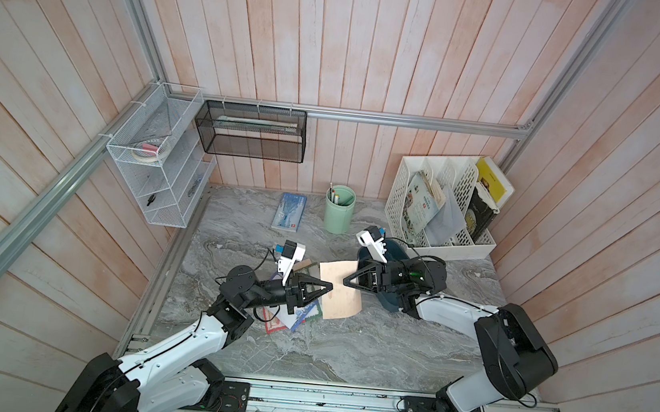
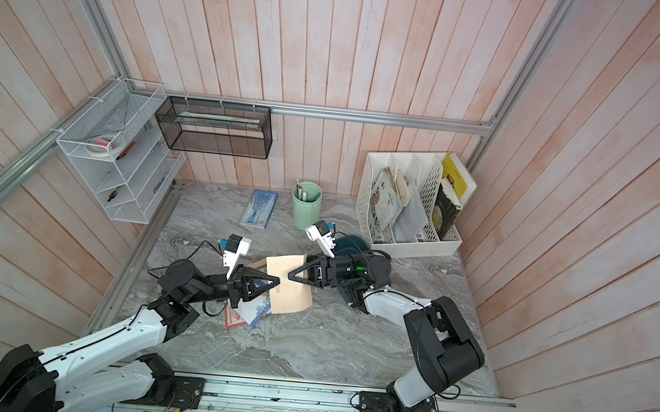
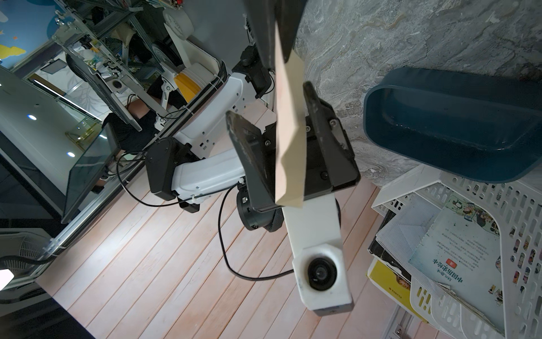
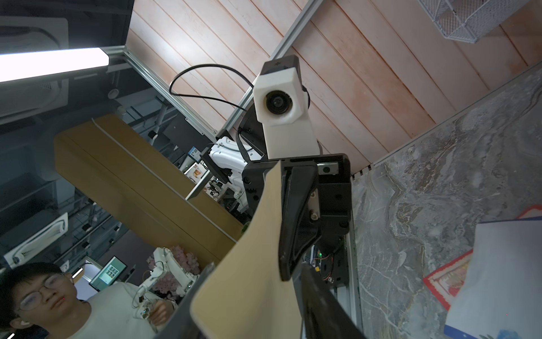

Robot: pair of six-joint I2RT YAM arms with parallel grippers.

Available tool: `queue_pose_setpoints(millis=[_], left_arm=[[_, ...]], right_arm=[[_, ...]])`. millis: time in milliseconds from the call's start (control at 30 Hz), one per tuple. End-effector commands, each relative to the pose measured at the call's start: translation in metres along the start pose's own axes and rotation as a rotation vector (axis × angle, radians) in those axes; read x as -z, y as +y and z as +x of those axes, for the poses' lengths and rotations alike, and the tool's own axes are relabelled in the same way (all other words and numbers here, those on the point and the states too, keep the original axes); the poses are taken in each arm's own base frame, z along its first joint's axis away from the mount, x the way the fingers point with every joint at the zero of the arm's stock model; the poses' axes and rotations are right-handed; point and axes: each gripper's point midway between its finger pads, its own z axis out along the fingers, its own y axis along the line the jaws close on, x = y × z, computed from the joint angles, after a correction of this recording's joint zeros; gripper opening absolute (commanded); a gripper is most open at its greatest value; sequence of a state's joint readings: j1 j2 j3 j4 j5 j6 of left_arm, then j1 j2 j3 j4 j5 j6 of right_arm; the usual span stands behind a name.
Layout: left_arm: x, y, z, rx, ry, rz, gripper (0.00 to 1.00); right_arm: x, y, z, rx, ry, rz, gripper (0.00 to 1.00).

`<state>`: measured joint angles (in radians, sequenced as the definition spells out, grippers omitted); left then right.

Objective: Take out the stationery paper from the storage box
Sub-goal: Place the stationery paper at the center of the board.

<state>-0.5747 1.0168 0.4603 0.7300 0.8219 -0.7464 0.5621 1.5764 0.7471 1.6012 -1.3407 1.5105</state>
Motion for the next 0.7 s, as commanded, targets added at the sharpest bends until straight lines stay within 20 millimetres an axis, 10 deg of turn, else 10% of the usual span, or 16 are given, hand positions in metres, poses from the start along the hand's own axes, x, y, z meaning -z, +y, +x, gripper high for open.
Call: queue_pose_setpoints(millis=[0, 200, 233, 300, 333, 467, 567, 633, 667], left_arm=[[0.002, -0.001, -0.008, -0.038, -0.023, -0.021, 0.00], [0.004, -0.004, -0.010, -0.047, -0.024, -0.031, 0.00], [0.005, -0.004, -0.010, -0.050, -0.024, -0.035, 0.00], [0.006, -0.003, -0.011, -0.050, -0.026, -0.044, 0.00], [0.006, -0.003, -0.010, -0.049, -0.023, -0.046, 0.00], [0.007, -0.002, -0.009, -0.051, -0.021, -0.057, 0.00], [0.009, 0.000, -0.008, -0.051, -0.024, -0.073, 0.00], [0.009, 0.001, -0.008, -0.051, -0.023, -0.080, 0.00], [0.009, 0.002, -0.007, -0.050, -0.020, -0.083, 0.00]], right_arm=[[0.000, 0.035, -0.004, 0.239, 0.009, -0.054, 0.29], [0.004, 0.030, -0.006, 0.221, 0.003, -0.040, 0.00], [0.005, 0.029, -0.006, 0.217, 0.001, -0.038, 0.05], [0.007, 0.028, -0.008, 0.214, -0.009, -0.031, 0.56], [0.008, 0.029, -0.010, 0.215, -0.018, -0.030, 0.62], [0.010, 0.033, -0.013, 0.231, -0.023, -0.026, 0.06], [0.011, 0.033, -0.014, 0.230, -0.026, -0.025, 0.00], [0.012, 0.031, -0.016, 0.222, -0.034, -0.021, 0.47], [0.013, 0.029, -0.016, 0.217, -0.038, -0.019, 0.51]])
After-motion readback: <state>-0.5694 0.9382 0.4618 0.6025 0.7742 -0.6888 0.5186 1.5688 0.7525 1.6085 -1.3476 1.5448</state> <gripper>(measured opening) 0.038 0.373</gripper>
